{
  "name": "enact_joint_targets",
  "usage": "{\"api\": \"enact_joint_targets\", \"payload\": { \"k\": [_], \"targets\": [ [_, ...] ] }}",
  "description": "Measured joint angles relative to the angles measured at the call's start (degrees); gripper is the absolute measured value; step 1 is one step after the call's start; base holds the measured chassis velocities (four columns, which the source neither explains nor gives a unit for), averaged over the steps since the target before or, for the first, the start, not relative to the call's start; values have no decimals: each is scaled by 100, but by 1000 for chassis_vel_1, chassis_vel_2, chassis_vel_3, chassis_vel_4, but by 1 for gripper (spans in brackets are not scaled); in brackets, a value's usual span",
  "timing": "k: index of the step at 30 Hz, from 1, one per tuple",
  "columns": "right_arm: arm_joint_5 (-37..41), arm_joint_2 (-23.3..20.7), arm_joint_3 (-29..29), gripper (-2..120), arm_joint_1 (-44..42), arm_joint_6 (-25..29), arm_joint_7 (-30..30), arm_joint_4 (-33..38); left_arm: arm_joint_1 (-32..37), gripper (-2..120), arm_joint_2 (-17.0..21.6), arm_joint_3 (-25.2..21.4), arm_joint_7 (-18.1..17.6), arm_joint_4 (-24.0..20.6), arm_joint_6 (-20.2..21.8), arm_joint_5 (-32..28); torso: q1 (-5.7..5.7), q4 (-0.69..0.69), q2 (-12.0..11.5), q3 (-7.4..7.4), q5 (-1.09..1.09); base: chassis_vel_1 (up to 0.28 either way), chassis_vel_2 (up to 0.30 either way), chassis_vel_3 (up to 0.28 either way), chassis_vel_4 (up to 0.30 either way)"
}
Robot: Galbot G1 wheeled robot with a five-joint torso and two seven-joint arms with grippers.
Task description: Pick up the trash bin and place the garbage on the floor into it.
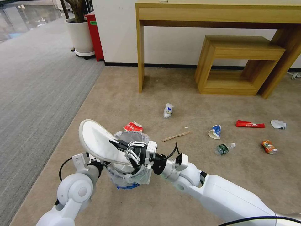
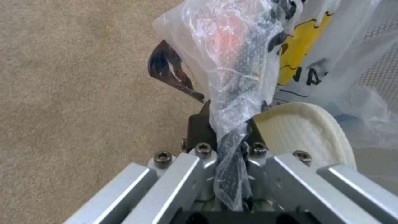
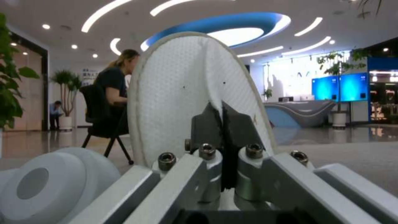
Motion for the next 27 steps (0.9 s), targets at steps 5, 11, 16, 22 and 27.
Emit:
{"api": "enact_joint_targets", "payload": {
  "k": [5, 11, 16, 22, 27],
  "targets": [
    [-33, 71, -86, 0, 38, 21, 2, -73, 41, 0, 20, -21, -10, -79, 0, -33, 0, 0, 0, 0, 0, 0, 0, 0, 0],
    [-95, 139, -126, 0, 50, 38, 3, -145, 97, 0, 27, -57, -10, -140, 0, -47, 0, 0, 0, 0, 0, 0, 0, 0, 0],
    [-166, 157, -127, 0, 46, 69, 3, -225, 152, 0, 39, -65, -5, -223, 0, -66, 0, 0, 0, 0, 0, 0, 0, 0, 0],
    [-224, 201, -120, 0, 30, 80, 4, -278, 208, 0, 42, -71, 5, -275, 0, -71, 0, 0, 0, 0, 0, 0, 0, 0, 0],
    [-293, 212, -100, 0, 24, 81, 14, -340, 252, 0, 80, -118, 17, -335, 0, -102, 0, 0, 0, 0, 0, 0, 0, 0, 0]
  ]
}}
